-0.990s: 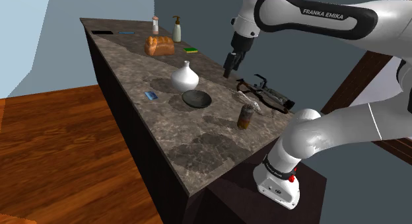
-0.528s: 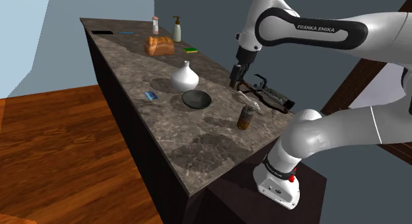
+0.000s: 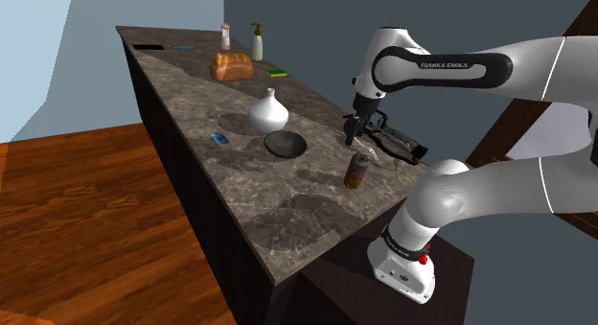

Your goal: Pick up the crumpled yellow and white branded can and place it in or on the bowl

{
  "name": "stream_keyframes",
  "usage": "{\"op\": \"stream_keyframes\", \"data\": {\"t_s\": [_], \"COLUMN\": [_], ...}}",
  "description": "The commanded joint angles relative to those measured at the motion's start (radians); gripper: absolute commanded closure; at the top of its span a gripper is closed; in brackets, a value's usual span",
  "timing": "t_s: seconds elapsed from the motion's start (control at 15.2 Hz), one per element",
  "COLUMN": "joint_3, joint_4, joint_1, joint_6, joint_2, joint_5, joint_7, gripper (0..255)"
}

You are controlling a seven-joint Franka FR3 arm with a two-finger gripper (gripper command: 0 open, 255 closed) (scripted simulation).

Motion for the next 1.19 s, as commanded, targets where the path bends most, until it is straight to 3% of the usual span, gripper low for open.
{"op": "stream_keyframes", "data": {"t_s": [0.0,0.13,0.66,1.12], "joint_3": [-0.035,-0.070,-0.084,-0.084], "joint_4": [-0.052,-0.090,-0.176,-0.176], "joint_1": [-0.026,-0.053,-0.058,-0.058], "joint_6": [0.025,0.051,0.170,0.170], "joint_2": [-0.007,0.001,0.034,0.034], "joint_5": [-0.023,-0.047,-0.062,-0.062], "joint_7": [-0.026,-0.053,-0.052,-0.052], "gripper": [0,0,0,0]}}
